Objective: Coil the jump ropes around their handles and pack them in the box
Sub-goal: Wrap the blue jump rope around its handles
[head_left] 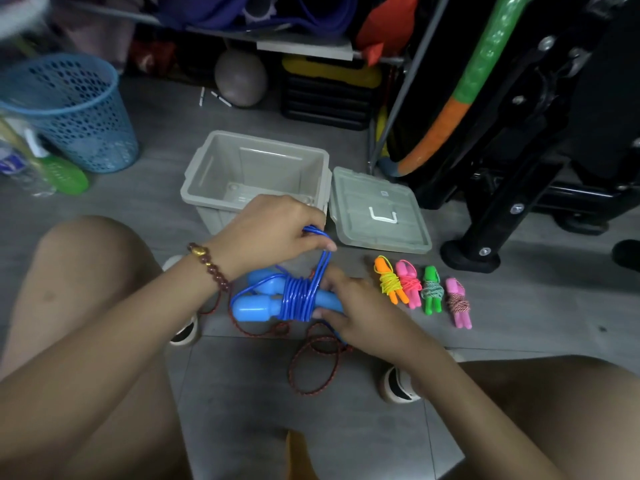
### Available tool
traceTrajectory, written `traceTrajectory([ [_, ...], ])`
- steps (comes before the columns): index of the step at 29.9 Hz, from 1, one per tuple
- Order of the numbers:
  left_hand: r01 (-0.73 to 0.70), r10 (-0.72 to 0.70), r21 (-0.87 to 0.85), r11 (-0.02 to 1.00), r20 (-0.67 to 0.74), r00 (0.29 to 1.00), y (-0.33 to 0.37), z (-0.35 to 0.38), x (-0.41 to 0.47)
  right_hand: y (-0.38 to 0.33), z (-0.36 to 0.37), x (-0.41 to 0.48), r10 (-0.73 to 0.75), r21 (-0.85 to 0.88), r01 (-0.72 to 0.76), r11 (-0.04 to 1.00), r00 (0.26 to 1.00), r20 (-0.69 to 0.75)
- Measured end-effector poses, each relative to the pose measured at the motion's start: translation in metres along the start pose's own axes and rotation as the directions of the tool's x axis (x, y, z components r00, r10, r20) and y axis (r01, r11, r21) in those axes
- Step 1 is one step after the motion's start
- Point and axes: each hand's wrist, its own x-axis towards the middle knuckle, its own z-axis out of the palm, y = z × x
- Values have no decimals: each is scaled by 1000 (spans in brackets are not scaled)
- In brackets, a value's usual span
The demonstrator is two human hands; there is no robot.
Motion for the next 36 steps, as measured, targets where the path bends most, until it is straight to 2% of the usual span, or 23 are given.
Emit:
traceTrajectory([
  [2,55,-51,-87,995,48,998,-6,2,0,1,-4,-1,-25,92,28,995,999,-23],
  [4,113,-84,-261,959,119,989,-11,1,1,1,-8,-3,-2,248,15,969,999,-53],
  [6,180,-109,-525,832,162,981,-15,-2,5,2,-16,-5,28,405,-1,914,998,-61],
  [8,223,-143,-688,691,173,975,-20,-4,11,4,-29,-8,18,546,25,837,997,-73],
  [9,214,-142,-718,662,161,977,-23,-5,12,5,-36,-9,11,641,52,766,996,-93],
  [11,182,-130,-717,673,128,983,-31,-2,14,8,-50,-11,37,777,110,620,985,-169],
  [14,233,-179,-733,639,153,972,-34,5,12,13,-63,-13,136,796,171,580,944,-302],
  [15,240,-180,-707,665,159,971,-32,7,12,14,-65,-13,193,801,168,575,923,-332],
  [17,253,-181,-606,755,178,967,-31,13,11,19,-67,-13,282,847,182,500,890,-358],
  [18,263,-166,-587,766,215,962,-30,16,9,21,-67,-13,317,861,187,472,876,-364],
  [21,274,-131,-472,838,313,941,-25,19,4,27,-68,-12,418,833,148,533,810,-411],
  [23,264,-151,-439,859,275,950,-18,18,3,34,-67,-9,500,810,101,578,740,-450],
  [25,280,-188,-468,838,235,954,-7,12,1,41,-68,-7,527,738,26,674,683,-506],
  [27,242,-171,-393,887,208,963,2,8,-1,46,-67,-5,530,642,-83,762,651,-544],
  [29,182,-144,-222,958,177,974,8,7,-3,51,-60,-1,530,581,-158,799,643,-553],
  [31,160,-144,-96,983,153,978,14,6,-4,57,-54,4,502,457,-255,852,647,-574],
  [33,131,-119,-81,988,137,983,23,7,-3,59,-52,7,477,335,-341,878,670,-569],
  [36,86,-83,-13,996,145,986,34,7,-3,56,-47,13,464,258,-387,885,696,-548],
])
